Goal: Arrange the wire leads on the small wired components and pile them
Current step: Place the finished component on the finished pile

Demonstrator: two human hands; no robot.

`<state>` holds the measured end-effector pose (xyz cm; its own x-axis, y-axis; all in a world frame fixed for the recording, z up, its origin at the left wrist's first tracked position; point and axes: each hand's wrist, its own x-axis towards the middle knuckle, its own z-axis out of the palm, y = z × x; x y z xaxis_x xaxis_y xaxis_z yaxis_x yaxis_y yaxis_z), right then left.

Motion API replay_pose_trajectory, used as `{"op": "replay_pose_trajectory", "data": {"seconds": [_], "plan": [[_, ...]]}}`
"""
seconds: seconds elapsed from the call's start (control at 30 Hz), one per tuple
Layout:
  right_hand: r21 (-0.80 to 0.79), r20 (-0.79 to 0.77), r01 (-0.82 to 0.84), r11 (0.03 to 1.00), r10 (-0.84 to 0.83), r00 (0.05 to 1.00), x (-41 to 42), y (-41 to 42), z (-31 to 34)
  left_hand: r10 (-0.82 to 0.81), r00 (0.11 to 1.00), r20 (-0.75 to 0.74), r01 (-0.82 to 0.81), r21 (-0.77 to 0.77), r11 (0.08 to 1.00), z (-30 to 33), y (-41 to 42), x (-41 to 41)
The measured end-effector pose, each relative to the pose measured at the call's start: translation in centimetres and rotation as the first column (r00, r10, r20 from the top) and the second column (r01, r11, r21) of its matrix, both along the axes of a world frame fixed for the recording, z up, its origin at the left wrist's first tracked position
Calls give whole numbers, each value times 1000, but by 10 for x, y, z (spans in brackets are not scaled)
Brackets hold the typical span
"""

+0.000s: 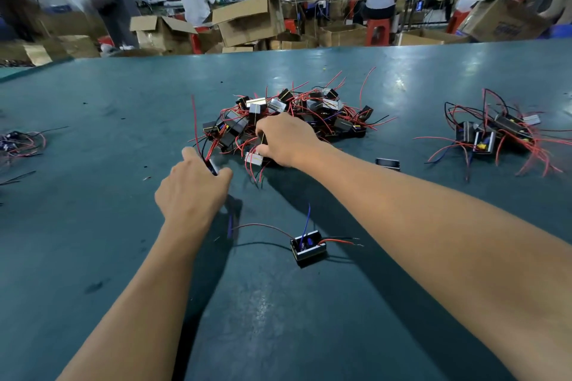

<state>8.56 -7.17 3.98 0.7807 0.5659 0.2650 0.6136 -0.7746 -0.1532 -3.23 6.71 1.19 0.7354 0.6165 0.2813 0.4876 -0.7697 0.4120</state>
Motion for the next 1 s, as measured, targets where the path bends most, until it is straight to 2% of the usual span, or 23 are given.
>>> {"op": "replay_pose_trajectory", "data": {"seconds": [0.1, 0.17, 0.23, 0.3, 0.33, 0.43, 0.5, 0.57, 0.63, 0.7, 0.77, 0.8, 0.9, 0.97, 1.0], "plan": [[211, -76, -33, 977, 50, 996, -9, -18, 9, 20, 998, -54, -17, 54, 998, -1, 12, -1], [420, -95, -33, 907, 80, 992, -20, -38, 18, 37, 993, -109, -29, 77, 997, 0, 19, -3], [648, -144, 0, 761, 122, 982, -33, -62, 27, 54, 985, -165, -41, 81, 996, 2, 27, -4], [790, -239, 79, 608, 187, 953, -46, -89, 31, 70, 978, -195, -57, 70, 996, 5, 31, -6], [810, -275, 106, 577, 212, 938, -54, -102, 29, 74, 976, -204, -62, 64, 996, 7, 32, -8], [788, -326, 145, 598, 207, 922, -78, -139, 15, 79, 977, -198, -58, 111, 992, 13, 25, -11], [817, -351, 179, 548, 226, 909, -95, -160, 4, 20, 997, -77, -5, 196, 981, 16, 14, -11], [848, -348, 201, 491, 227, 910, -110, -177, -6, -123, 987, 107, 96, 227, 969, 21, -5, -10], [870, -313, 198, 452, 196, 929, -122, -189, -11, -268, 944, 191, 220, 240, 945, 22, -25, -10], [921, -296, 208, 331, 243, 924, -129, -196, -12, -376, 898, 228, 318, 255, 913, 20, -39, -12], [945, -308, 245, 218, 337, 890, -132, -198, -11, -519, 810, 274, 476, 210, 854, 18, -49, -13], [948, -304, 240, 211, 369, 878, -133, -199, -9, -602, 748, 278, 576, 178, 798, 17, -55, -14], [942, -281, 162, 295, 421, 862, -136, -198, -7, -811, 557, 180, 815, 70, 576, 8, -74, -17], [937, -278, 140, 319, 445, 851, -138, -198, -7, -871, 478, 110, 877, -17, 479, 0, -85, -17], [937, -285, 145, 317, 458, 842, -138, -198, -8, -881, 462, 101, 887, -39, 460, -5, -89, -16]]}}
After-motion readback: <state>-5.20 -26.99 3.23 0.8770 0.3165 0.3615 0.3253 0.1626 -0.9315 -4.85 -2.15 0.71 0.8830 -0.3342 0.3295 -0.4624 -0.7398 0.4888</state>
